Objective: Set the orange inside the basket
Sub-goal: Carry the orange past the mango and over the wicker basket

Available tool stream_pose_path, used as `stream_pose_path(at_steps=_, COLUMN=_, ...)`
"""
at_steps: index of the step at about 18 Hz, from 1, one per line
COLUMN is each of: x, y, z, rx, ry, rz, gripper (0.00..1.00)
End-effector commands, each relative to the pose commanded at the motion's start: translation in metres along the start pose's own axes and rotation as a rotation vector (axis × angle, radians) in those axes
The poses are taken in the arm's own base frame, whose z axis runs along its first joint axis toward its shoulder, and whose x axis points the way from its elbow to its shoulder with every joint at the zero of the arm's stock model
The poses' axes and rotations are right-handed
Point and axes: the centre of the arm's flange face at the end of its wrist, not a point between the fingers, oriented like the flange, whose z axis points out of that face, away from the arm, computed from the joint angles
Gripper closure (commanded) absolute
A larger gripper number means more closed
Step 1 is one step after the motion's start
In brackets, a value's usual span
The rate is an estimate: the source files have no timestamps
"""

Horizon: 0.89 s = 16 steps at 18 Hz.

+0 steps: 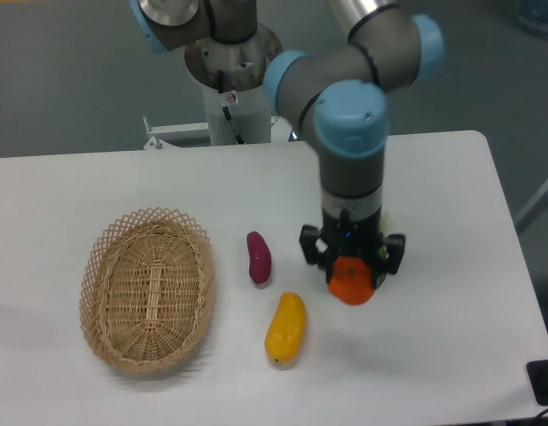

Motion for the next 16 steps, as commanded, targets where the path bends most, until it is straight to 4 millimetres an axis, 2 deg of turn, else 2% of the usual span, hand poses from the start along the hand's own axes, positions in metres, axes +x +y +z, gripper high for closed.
stream_pose_path(at_steps=4, x=0.066, y=-0.018, z=-0.002, rx=0.008, ry=0.032, rz=-0.044, gripper=0.36)
stream_pose_path(at_steps=8, x=0.137, y=-0.020, z=0.004, rx=-0.016, ry=0.076, rz=-0.029, gripper=0.36)
stream_pose_path(at_steps=13, x=0.219, y=-0.001, z=0.016, rx=-0.069, ry=0.124, rz=0.042, gripper=0.36)
stream_pose_path(at_steps=16, x=0.248, y=0.015, z=0.027, rx=-0.103, ry=0.144, rz=0.082, gripper=0.36)
